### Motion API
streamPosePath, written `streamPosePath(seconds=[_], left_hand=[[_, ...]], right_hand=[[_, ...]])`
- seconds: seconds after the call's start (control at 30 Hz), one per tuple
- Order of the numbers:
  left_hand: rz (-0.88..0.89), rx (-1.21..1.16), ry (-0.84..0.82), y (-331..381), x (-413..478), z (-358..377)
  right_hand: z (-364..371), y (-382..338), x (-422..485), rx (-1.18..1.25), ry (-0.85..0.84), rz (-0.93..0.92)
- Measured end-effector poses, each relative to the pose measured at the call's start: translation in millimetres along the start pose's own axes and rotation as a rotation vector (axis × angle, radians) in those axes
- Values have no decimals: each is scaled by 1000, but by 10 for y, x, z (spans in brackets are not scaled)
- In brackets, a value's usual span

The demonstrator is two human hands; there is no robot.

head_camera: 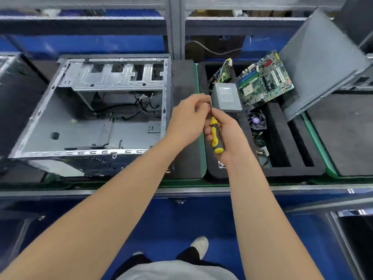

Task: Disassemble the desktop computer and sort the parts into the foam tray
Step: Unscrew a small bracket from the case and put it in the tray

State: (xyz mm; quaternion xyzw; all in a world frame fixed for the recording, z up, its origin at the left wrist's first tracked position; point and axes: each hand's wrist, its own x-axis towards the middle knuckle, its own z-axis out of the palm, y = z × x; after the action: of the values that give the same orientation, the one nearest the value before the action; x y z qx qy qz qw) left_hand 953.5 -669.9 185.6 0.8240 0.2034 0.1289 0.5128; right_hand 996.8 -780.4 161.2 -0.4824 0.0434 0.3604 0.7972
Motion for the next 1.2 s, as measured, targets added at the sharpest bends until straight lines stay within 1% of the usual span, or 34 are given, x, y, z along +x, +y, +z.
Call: streamPosePath(seconds=[0.13, 0.23, 0.33, 0.47, 0.57, 0.7, 0.83, 0.97, 1.07, 1.2], left_hand=[[35, 5, 93, -45, -94, -557], [22, -35, 105, -162, -189, -1014], [22, -23, 85, -352, -284, -1520], [22, -13, -19, -648, -420, -2194], [59, 109, -128, -877, -545, -2646], [68, 234, -227, -1166, -731, -3089], [97, 304, -335, -1427, -910, -3278], [222, 385, -352, -1652, -973, -3310], [270, 394, -327, -1731, -981, -3243], [307, 495, -211, -1797, -976, -3110]], right_hand=[[504, 133, -69, -78, -67, 19], [926, 316, -109, -88, -109, 38], [1325, 529, -136, -115, -131, 64], [1780, 885, -210, -159, -144, 100], [2052, 1191, -300, -213, -136, 102], [2300, 1550, -448, -317, -151, 100], [2443, 1876, -578, -381, -150, 91], [2475, 2122, -688, -437, -96, 69], [2445, 2231, -759, -472, -52, 37], [2408, 2327, -856, -477, 4, 80]])
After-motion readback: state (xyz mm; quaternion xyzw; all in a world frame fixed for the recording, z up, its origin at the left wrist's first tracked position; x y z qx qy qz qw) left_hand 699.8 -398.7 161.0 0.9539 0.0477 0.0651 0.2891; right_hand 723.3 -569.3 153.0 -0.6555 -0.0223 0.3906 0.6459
